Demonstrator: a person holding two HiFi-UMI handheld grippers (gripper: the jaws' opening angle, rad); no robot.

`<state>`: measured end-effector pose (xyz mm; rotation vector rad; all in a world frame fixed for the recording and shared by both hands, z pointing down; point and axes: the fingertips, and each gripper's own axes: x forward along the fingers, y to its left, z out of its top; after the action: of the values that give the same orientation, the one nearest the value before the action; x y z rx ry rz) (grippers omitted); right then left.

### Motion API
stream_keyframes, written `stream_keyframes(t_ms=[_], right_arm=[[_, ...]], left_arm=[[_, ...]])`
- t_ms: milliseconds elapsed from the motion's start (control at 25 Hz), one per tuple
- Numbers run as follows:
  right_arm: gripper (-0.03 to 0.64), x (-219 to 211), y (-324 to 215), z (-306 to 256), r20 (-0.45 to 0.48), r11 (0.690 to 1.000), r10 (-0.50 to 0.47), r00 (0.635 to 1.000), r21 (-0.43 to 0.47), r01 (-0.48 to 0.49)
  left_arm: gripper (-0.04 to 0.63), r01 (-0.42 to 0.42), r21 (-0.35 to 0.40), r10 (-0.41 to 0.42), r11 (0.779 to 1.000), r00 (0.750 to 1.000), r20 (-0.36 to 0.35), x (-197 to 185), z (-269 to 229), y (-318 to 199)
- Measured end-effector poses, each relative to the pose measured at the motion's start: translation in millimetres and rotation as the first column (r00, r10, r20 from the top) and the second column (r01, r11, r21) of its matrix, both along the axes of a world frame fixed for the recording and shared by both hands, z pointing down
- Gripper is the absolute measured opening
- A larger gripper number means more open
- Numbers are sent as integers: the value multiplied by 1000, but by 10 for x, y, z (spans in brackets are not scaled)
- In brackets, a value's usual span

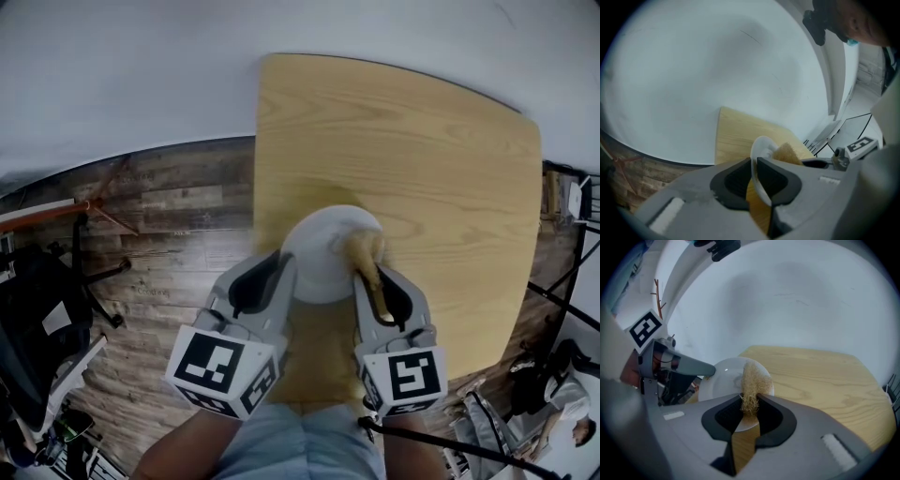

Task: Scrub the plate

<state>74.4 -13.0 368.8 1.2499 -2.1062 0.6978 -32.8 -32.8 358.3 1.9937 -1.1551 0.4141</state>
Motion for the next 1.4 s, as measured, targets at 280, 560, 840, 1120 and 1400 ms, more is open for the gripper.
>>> stream_keyframes(t_ms=[280,560,840,1120,1400], right_arm=[[74,-53,-241,-31,-75,1000,-29,997,0,29],[74,-349,-330,-171,-95,994,-92,991,56,98],[72,-617,-178,-208,-104,972,-221,970,59,228],[72,-750,23,-189,-22,966,-256,966,42,257],[71,-701,204,-103,69,969,-246,967,-15,248]], left_arm=[[64,-49,32,47,998,998,43,38,-45,1],[64,-66,25,65,997,996,54,90,-88,33],[64,-80,25,78,996,995,65,100,-89,41],[64,-101,35,98,994,992,81,104,-55,66],[64,-110,33,107,993,991,77,93,-16,84]])
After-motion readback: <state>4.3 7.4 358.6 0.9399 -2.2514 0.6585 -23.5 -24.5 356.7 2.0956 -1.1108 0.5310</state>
